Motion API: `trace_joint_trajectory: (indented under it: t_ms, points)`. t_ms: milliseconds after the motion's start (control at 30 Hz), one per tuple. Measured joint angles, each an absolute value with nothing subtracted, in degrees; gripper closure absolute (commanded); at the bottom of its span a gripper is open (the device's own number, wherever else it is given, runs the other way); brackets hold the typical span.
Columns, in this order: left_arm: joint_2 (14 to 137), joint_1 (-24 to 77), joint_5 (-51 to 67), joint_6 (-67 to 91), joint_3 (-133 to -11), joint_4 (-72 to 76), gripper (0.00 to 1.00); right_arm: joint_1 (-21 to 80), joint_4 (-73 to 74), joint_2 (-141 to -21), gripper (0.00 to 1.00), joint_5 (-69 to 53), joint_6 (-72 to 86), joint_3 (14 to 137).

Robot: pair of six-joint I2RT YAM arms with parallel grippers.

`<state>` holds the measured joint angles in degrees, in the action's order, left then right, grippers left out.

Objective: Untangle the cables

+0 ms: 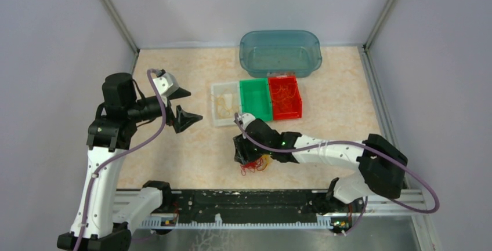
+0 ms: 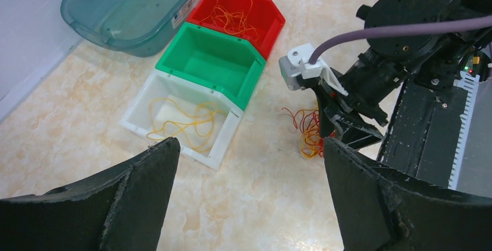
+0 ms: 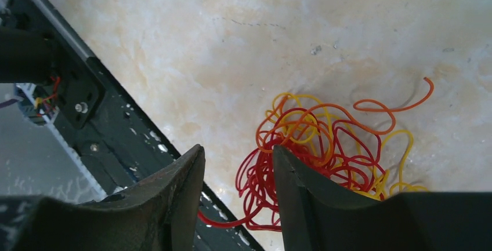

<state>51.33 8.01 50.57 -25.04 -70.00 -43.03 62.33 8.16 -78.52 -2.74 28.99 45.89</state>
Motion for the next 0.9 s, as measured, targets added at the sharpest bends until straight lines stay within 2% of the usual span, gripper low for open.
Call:
trace_joint_trajectory:
  t_ms: [133, 267, 733, 900]
  points:
    - [51.31, 8.01, 50.52, -25.06, -70.0, -43.03, 0.01, 62.41, 8.49, -81.03, 0.59, -1.1, 29.12, 45.91]
    - [51.31, 8.01, 50.46, -25.1, -70.0, -43.05, 0.01, 62.46, 9.37, -83.22, 0.51, 0.43, 29.19, 48.07]
    - [51.31, 8.01, 50.33, -25.39, -70.0, -43.53, 0.01, 63.16, 13.37, -80.05, 0.51, 6.87, 29.26, 50.78]
    - [51.31, 8.01, 50.3, -25.61, -70.0, -43.59, 0.01, 62.83, 14.52, -80.4, 0.54, 7.01, 30.11, 50.83]
